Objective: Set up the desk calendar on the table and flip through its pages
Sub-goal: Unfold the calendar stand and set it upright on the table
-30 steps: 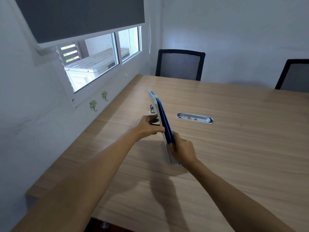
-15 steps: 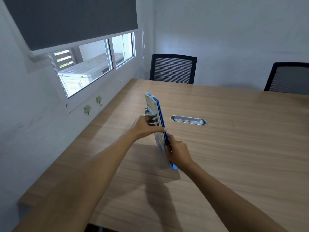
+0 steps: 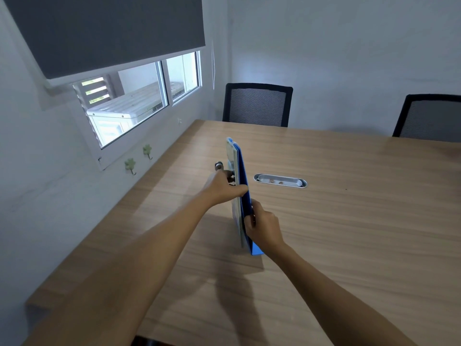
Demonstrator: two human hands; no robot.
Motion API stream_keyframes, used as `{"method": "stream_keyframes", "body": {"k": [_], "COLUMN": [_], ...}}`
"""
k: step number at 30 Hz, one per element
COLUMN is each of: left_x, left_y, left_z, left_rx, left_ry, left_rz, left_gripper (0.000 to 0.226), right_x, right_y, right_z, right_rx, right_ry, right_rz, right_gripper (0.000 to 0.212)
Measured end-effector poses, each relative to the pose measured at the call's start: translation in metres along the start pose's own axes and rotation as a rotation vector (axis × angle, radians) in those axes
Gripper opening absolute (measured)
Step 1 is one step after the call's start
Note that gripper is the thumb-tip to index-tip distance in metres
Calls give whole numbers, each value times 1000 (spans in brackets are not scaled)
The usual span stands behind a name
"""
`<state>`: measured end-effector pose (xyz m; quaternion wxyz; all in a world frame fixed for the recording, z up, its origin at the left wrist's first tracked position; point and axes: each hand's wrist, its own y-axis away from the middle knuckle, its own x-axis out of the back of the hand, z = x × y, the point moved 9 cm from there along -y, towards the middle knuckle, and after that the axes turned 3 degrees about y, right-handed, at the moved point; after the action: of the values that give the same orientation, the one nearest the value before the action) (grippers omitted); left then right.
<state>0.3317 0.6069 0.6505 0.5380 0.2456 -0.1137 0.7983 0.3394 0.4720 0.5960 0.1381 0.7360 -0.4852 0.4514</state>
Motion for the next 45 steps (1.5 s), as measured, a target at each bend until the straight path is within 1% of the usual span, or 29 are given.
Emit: {"method": "stream_keyframes", "body": {"k": [2,5,6,8,9,12,14,16,18,21,24,25,27,31,33,34,38,40,42,44,45], "left_x": [-1,-3,-4,-4,-3,3,4,5,3,-5,-13,-16,-22,-47,-57,-60,-62,-62,-58,-48,-40], "left_y": [0,3,4,6,7,6,5,5,6,12,18,20,24,32,34,34,33,32,32,26,22], "left_z": [3,15,21,35,43,56,59,55,47,34,20,16,11,1,-7,-10,-16,-18,-18,-23,-24], "left_rx": [-10,-44,-67,-118,-147,-212,-228,-217,-205,-210,-217,-218,-247,-307,-304,-296,-266,-296,-333,-316,-298], "left_ry": [-13,-35,-42,-66,-89,-187,-221,-221,-226,-222,-214,-225,-271,-406,-408,-395,-368,-379,-402,-411,-401], "left_rz": [6,20,25,25,26,19,13,24,29,-4,-21,-23,-38,-153,-194,-191,-167,-186,-196,-179,-155], "left_gripper": [48,11,5,15,16,5,23,31,28,7,11,16,37,71,89,94,95,99,97,92,93], "right_x": [5,16,19,26,32,50,54,52,50,42,28,23,15,3,0,0,-5,-7,-7,-5,-3], "right_y": [0,-3,-4,-6,-7,-9,-9,-7,-2,7,17,19,25,40,45,45,41,42,48,58,63], "right_z": [1,3,3,0,2,19,22,16,14,22,29,31,39,61,67,67,69,73,79,83,83], "right_rx": [5,15,17,19,11,-72,-64,-23,-19,-44,-58,-64,-88,-129,-140,-141,-139,-148,-174,-216,-231], "right_ry": [5,15,14,16,19,16,46,80,86,93,74,63,32,20,17,13,-9,-32,-59,-80,-86], "right_rz": [21,88,101,132,157,224,202,177,175,156,120,107,77,25,28,28,2,-8,-9,25,65], "right_gripper": [47,47,48,47,46,44,43,42,41,45,46,48,51,55,57,57,58,55,52,53,55]}}
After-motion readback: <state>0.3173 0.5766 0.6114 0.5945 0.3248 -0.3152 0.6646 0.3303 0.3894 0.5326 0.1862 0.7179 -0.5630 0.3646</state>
